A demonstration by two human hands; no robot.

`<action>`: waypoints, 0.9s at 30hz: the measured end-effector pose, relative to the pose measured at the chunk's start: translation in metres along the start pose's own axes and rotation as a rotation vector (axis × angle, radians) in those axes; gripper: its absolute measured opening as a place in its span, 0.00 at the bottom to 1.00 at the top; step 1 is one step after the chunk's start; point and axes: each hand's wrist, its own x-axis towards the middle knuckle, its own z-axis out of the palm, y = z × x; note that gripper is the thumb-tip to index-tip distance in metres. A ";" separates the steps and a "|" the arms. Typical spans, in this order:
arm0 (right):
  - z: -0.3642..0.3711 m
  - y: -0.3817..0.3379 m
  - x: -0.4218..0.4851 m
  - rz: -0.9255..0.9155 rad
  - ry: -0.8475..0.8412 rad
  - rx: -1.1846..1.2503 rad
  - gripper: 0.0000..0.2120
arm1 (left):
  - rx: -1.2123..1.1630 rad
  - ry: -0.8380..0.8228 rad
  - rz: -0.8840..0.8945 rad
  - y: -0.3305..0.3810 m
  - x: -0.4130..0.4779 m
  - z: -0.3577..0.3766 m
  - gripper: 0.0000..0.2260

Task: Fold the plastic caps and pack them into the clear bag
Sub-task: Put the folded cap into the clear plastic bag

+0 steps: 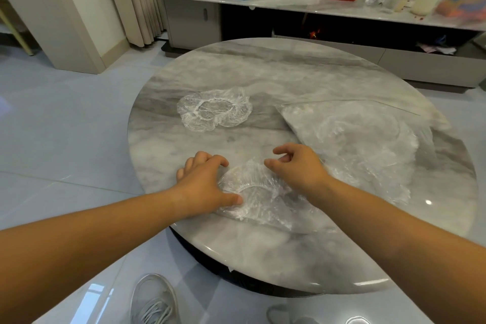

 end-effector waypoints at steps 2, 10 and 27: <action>-0.001 -0.002 -0.003 -0.011 -0.015 0.096 0.08 | -0.002 -0.006 -0.002 0.000 0.000 0.000 0.38; -0.001 0.020 -0.046 -0.579 -0.099 -0.300 0.01 | -0.014 -0.046 -0.009 -0.002 0.003 -0.007 0.36; 0.001 0.066 -0.093 -0.897 -0.236 -0.721 0.16 | 0.286 -0.123 -0.011 0.024 -0.008 -0.013 0.21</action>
